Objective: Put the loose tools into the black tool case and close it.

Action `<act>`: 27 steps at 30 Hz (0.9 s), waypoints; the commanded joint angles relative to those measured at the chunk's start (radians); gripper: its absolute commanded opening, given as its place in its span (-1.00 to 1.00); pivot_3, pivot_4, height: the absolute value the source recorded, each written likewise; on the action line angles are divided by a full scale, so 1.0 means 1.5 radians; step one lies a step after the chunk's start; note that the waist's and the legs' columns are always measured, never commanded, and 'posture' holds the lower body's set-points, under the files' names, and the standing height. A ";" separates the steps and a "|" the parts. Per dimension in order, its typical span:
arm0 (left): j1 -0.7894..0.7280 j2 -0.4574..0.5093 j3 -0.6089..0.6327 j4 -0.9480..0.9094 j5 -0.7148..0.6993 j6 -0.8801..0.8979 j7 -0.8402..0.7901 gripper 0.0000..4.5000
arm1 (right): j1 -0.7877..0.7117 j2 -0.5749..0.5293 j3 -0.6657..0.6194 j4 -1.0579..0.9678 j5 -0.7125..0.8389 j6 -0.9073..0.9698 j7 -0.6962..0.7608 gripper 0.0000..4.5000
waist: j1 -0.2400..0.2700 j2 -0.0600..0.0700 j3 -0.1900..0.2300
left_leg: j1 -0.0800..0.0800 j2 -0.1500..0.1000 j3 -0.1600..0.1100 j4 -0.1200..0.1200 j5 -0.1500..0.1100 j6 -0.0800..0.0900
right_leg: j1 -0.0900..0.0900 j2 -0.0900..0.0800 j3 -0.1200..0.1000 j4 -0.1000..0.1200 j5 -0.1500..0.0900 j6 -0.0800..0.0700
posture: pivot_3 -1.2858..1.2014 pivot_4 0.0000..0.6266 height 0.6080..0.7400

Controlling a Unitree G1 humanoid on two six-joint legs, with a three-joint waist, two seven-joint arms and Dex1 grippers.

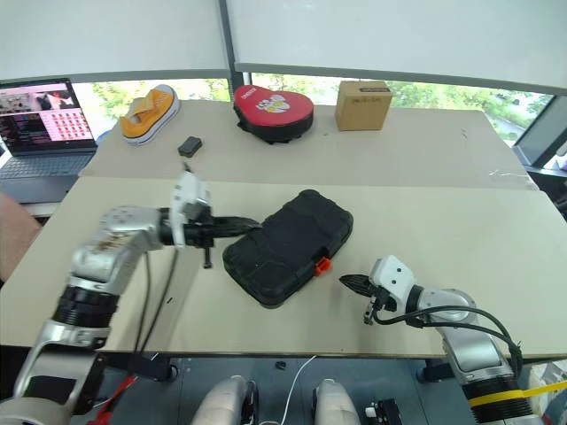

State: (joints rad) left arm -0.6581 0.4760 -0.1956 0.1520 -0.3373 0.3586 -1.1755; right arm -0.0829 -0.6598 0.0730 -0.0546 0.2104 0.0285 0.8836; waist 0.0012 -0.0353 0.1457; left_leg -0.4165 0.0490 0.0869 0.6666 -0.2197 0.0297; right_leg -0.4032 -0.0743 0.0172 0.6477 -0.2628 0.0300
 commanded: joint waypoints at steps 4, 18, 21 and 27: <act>-0.069 -0.068 -0.090 0.129 0.117 -0.051 0.031 -0.97 | -0.005 0.039 0.011 -0.032 -0.008 0.016 -0.029 -1.00 | -0.001 0.000 0.000 | 0.000 0.000 0.000 0.000 0.000 0.000 | 0.000 0.000 0.000 0.000 0.000 0.000 | 0.03 -0.52 1.00; -0.012 -0.049 -0.128 0.136 0.180 -0.025 0.046 -0.97 | -0.028 0.116 0.010 -0.018 -0.009 -0.007 -0.058 -1.00 | -0.002 0.002 -0.004 | 0.008 0.000 -0.002 0.000 -0.001 0.001 | 0.009 -0.001 -0.001 -0.001 0.000 0.000 | 0.03 -0.52 1.00; -0.013 -0.048 -0.124 0.141 0.179 -0.024 0.048 -0.97 | -0.024 0.131 0.000 -0.019 0.004 -0.039 -0.053 -1.00 | -0.007 0.003 -0.005 | 0.009 0.000 -0.002 0.000 -0.001 0.001 | 0.009 0.000 -0.001 -0.001 0.000 0.000 | 0.03 -0.52 1.00; -0.012 -0.051 -0.127 0.147 0.181 -0.021 0.047 -0.97 | -0.031 0.155 -0.014 -0.006 0.015 -0.096 -0.052 -1.00 | -0.011 0.003 -0.005 | 0.009 0.000 -0.002 0.000 -0.001 0.001 | 0.009 0.000 0.000 -0.001 0.000 0.000 | 0.03 -0.52 1.00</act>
State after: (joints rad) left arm -0.7279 0.3890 -0.3293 0.2936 -0.1239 0.2675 -1.1046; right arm -0.0938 -0.4521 0.0870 -0.0143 0.1813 -0.0382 0.8144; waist -0.0159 -0.0315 0.1388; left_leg -0.4023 0.0496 0.0835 0.6661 -0.2207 0.0308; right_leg -0.3890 -0.0747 0.0168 0.6470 -0.2632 0.0297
